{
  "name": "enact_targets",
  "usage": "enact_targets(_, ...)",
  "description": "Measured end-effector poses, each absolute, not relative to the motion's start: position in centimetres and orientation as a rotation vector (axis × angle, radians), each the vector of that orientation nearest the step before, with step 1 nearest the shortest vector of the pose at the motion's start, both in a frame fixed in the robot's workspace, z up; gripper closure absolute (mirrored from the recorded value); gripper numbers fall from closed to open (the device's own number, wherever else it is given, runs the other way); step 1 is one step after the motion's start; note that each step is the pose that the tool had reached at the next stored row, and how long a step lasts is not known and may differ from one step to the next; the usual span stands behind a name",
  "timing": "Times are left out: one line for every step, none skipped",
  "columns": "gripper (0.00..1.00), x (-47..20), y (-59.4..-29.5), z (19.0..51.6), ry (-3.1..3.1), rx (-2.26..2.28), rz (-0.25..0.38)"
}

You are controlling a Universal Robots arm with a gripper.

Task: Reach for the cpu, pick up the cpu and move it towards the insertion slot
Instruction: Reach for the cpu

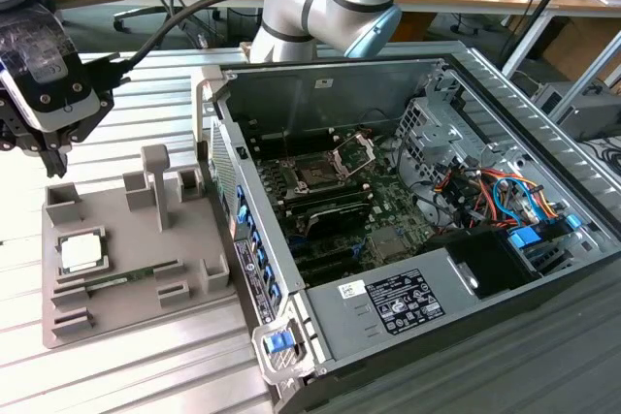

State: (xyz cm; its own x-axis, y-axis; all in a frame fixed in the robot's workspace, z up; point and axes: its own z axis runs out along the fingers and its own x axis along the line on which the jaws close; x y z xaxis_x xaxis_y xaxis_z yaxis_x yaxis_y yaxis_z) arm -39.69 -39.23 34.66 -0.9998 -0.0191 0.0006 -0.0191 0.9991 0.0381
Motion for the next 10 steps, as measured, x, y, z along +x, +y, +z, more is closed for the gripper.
enact_targets(0.89, -39.69, -39.23, 34.64, -3.14, 0.03, -0.06)
enact_targets(0.89, -39.69, -39.23, 34.62, -3.14, 0.03, -0.06)
enact_targets(0.89, -39.69, -39.23, 34.61, -3.14, 0.03, -0.06)
enact_targets(0.89, -39.7, -39.23, 34.59, -3.14, 0.03, -0.06)
enact_targets(0.89, -39.7, -39.23, 34.57, -3.14, 0.03, -0.06)
enact_targets(0.89, -39.7, -39.23, 34.56, -3.14, 0.03, -0.06)
enact_targets(0.89, -39.69, -39.23, 34.54, -3.14, 0.03, -0.06)
enact_targets(0.89, -39.69, -39.23, 34.52, -3.14, 0.03, -0.06)
enact_targets(0.89, -39.7, -39.23, 34.5, -3.14, 0.03, -0.06)
enact_targets(0.89, -39.7, -39.23, 34.48, -3.14, 0.03, -0.06)
